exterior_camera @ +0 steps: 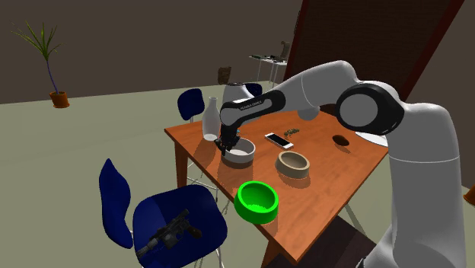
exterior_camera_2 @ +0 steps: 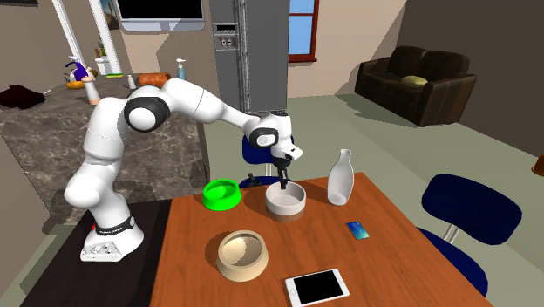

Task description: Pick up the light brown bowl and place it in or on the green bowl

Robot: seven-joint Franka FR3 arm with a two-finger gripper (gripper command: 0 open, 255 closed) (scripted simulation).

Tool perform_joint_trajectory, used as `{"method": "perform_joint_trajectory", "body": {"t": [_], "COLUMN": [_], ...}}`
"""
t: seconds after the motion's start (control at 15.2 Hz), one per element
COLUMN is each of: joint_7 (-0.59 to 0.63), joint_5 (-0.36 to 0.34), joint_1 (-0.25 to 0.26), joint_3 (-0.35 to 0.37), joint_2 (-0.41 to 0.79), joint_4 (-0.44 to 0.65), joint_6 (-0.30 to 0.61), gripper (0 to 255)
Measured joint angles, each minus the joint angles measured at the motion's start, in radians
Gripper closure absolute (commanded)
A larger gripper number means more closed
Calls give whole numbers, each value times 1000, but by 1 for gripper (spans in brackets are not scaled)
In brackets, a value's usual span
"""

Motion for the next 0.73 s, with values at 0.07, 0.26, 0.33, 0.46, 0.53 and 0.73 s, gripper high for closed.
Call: {"method": "perform_joint_trajectory", "body": {"t": [0.07, 0.26, 0.33, 0.46, 0.53, 0.73], "joint_7": [0, 0, 0, -1, -1, -3], "joint_5": [0, 0, 0, 0, 1, 3], "joint_1": [0, 0, 0, 0, -1, -1], "joint_3": [0, 0, 0, 0, 0, 1], "joint_2": [0, 0, 0, -4, -7, -27], "joint_4": [0, 0, 0, 0, 5, 16], "joint_6": [0, 0, 0, -5, -13, -43], "gripper": [255, 255, 255, 255, 255, 255]}}
